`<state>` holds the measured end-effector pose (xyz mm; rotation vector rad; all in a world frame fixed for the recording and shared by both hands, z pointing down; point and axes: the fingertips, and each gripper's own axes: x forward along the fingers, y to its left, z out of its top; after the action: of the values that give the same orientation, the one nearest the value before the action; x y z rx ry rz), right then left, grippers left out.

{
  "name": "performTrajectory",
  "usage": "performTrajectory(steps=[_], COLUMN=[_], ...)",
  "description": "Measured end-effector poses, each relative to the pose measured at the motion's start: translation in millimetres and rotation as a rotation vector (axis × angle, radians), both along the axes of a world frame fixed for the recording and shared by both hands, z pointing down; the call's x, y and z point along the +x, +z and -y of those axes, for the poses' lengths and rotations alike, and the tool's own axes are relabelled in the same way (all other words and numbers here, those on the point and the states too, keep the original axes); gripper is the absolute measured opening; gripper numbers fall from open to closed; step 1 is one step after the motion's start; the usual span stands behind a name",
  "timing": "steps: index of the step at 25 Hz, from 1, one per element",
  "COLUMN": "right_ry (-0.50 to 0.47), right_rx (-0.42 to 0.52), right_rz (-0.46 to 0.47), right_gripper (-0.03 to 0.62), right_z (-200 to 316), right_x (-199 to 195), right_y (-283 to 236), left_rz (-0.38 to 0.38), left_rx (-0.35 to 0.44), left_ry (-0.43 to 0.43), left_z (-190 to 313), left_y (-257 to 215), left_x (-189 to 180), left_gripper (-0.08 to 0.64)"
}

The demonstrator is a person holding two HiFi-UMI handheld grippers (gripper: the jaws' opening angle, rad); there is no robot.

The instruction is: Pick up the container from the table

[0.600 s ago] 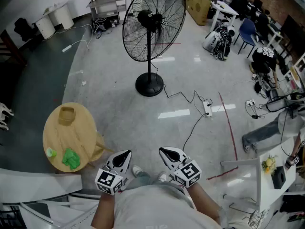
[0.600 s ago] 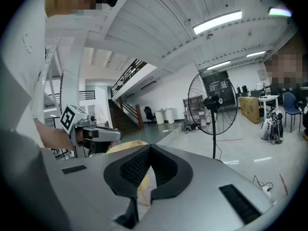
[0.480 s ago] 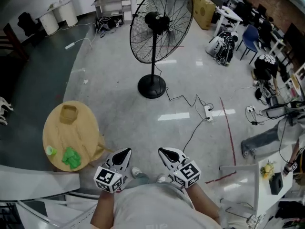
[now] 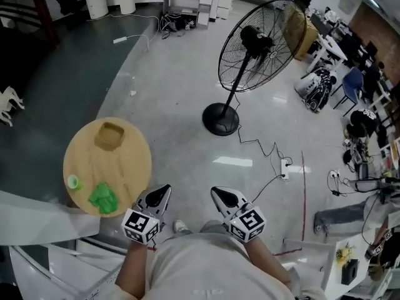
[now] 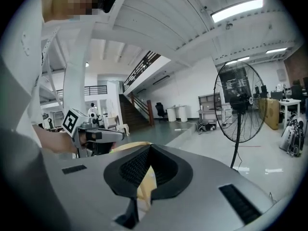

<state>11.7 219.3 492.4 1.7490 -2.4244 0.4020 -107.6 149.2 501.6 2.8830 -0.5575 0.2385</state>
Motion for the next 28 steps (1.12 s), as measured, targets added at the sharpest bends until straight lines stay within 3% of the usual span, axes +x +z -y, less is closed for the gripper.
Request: performTrajectory(steps=[5, 10, 21, 28], right_ry=[-0.031, -0.121, -0.347, -0.519], right_rx=[-0.034, -0.056, -0.070, -0.071], right_rz=[0.048, 0.055, 0.060, 0.081], right_gripper=[0.023, 0.023, 0.024, 0.024], right_z=[48.8, 115.7, 283.1, 353.9], right_x=[-4.0, 1.8, 86.9, 118.3], right_y=[17.9, 31.9, 30.2, 23.9], left_rz=[-0.003, 0.043, 0.105, 0.186], left_rx=[-0.032, -0.061, -0.082, -0.075], left_ry=[-0.095, -0.167, -0.349, -0.561], left_z=[37.7, 81.1, 232.5, 294.6], left_y=[20.1, 44.0, 36.2, 34.1], left_x=[-21.0, -17.0, 68.7, 93.1], left_gripper=[0.015, 0.015, 0.015, 0.015])
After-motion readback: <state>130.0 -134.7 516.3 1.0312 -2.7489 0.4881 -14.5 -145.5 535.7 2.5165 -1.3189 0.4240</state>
